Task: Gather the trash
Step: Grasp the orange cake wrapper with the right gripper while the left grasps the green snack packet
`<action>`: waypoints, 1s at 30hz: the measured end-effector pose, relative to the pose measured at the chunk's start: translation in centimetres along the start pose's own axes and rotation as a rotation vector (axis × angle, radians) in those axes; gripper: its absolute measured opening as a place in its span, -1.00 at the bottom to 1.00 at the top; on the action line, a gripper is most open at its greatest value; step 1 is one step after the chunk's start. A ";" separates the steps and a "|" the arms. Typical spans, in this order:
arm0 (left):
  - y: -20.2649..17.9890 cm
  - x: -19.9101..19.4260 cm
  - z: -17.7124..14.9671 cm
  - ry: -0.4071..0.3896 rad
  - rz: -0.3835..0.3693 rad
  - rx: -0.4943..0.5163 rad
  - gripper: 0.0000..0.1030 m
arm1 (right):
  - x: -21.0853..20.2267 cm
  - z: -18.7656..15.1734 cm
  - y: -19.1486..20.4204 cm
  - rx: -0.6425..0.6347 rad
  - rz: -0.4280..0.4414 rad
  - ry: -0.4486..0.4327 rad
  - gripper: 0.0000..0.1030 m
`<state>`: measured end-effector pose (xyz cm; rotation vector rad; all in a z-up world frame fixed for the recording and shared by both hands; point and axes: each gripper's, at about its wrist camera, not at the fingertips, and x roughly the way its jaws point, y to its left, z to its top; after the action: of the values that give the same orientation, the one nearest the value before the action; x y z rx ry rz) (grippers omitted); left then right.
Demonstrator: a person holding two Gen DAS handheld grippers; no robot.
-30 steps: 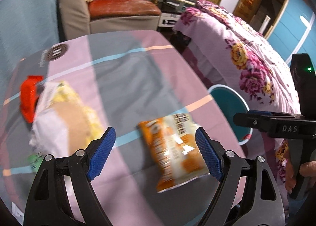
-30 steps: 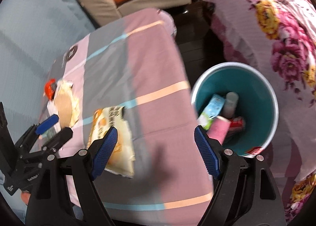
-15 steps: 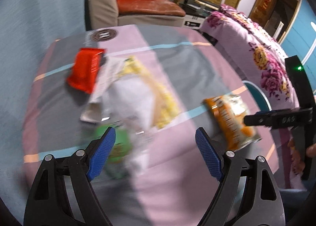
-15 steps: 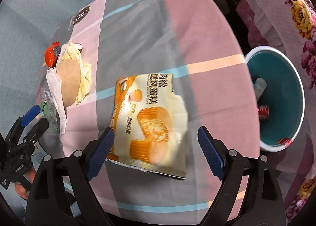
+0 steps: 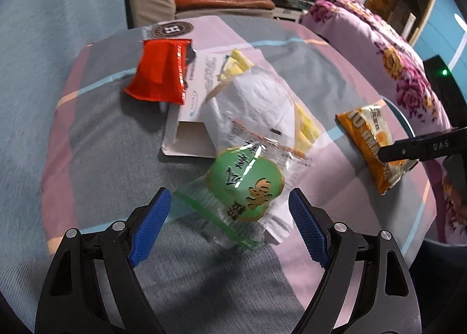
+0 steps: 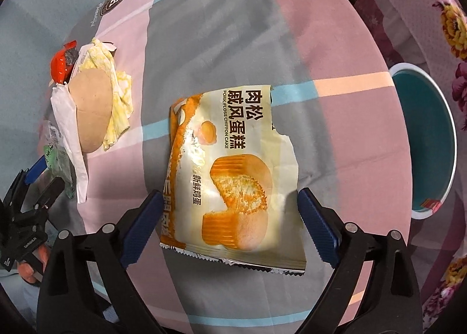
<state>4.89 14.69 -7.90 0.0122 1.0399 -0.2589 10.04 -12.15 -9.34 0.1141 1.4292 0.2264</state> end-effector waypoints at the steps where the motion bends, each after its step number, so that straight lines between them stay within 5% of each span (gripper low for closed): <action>1: -0.1 0.4 0.1 0.005 0.000 0.007 0.62 | 0.1 -0.1 0.2 -0.007 -0.002 -0.003 0.73; 7: -0.1 1.1 0.3 -0.020 -0.016 -0.003 0.62 | -0.2 -0.3 1.1 -0.070 -0.024 -0.039 0.71; 10: -0.1 0.8 0.3 -0.046 -0.029 -0.008 0.49 | -0.4 -0.5 1.3 -0.091 -0.018 -0.044 0.52; 12: -0.5 0.6 0.2 -0.057 -0.016 0.003 0.40 | -0.7 -0.8 1.6 -0.117 -0.010 -0.055 0.19; 13: -0.6 0.4 0.2 -0.062 -0.013 0.005 0.21 | -0.8 -0.8 1.7 -0.125 0.006 -0.060 -0.35; 14: -0.7 0.2 0.2 -0.062 -0.021 0.000 -0.12 | -0.9 -0.9 1.9 -0.131 0.039 -0.049 -0.52; 15: -0.7 0.1 0.2 -0.060 -0.021 -0.007 -0.19 | -1.0 -0.8 2.1 -0.142 0.034 -0.053 -0.54; 16: -0.7 0.0 0.2 -0.061 -0.022 -0.014 -0.57 | -1.3 -0.9 2.5 -0.166 0.018 -0.066 -0.65; 21: -0.4 -0.4 -0.1 -0.053 -0.031 -0.076 -0.75 | -2.3 -1.0 2.4 -0.168 0.030 -0.096 -0.83; 25: -0.7 -1.3 -0.3 -0.063 -0.019 -0.074 -0.76 | -3.2 -1.0 2.0 -0.171 0.038 -0.099 -0.84; 28: -0.6 -1.9 -0.3 -0.063 -0.030 -0.072 -0.73 | -4.4 -1.1 1.5 -0.164 0.042 -0.122 -0.65; 29: -0.6 -2.1 -0.3 -0.067 -0.017 -0.066 -0.64 | -4.8 -1.1 1.1 -0.147 0.062 -0.114 -0.11; 30: -0.7 -2.3 -0.3 -0.073 0.005 -0.053 -0.52 | -5.0 -1.1 0.8 -0.139 0.061 -0.116 0.22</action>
<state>3.39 14.57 -6.04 -0.0418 0.9741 -0.2261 8.26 -12.50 -4.47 0.0557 1.2914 0.3628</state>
